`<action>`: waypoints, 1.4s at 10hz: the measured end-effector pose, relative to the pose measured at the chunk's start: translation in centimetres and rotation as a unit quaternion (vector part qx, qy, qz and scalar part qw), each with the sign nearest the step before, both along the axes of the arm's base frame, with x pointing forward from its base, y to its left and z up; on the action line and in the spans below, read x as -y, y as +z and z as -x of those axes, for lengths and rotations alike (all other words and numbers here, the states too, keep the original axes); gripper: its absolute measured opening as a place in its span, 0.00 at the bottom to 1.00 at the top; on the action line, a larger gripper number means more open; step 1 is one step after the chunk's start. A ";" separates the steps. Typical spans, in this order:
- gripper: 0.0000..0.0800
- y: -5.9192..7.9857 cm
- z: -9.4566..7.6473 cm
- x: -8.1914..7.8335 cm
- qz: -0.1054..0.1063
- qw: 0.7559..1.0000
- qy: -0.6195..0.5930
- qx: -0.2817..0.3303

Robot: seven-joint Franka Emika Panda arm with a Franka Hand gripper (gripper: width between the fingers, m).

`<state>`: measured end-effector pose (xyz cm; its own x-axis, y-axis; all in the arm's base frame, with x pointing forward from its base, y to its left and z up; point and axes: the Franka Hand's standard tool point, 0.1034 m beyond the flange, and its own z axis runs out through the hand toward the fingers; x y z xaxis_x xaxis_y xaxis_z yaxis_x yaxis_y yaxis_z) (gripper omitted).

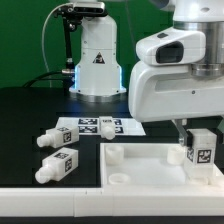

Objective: Assemble square table

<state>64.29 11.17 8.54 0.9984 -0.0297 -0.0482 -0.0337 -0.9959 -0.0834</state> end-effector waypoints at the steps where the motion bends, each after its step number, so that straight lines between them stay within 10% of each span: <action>1: 0.36 0.0 0.0 0.0 0.001 1.000 -0.029 -0.003; 5: 0.36 -0.2 -0.2 0.1 0.007 0.961 -0.278 -0.011; 7: 0.36 -0.2 -0.1 0.2 -0.004 0.879 -0.476 -0.034; 11: 0.36 -0.3 -0.1 0.2 -0.007 0.841 -0.539 -0.044; 14: 0.36 -0.4 0.5 0.3 -0.067 0.683 -0.726 -0.042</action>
Offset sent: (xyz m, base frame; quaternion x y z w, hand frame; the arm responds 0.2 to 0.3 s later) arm -0.0033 -0.0104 -0.0114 -0.0186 0.0267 0.3385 0.9404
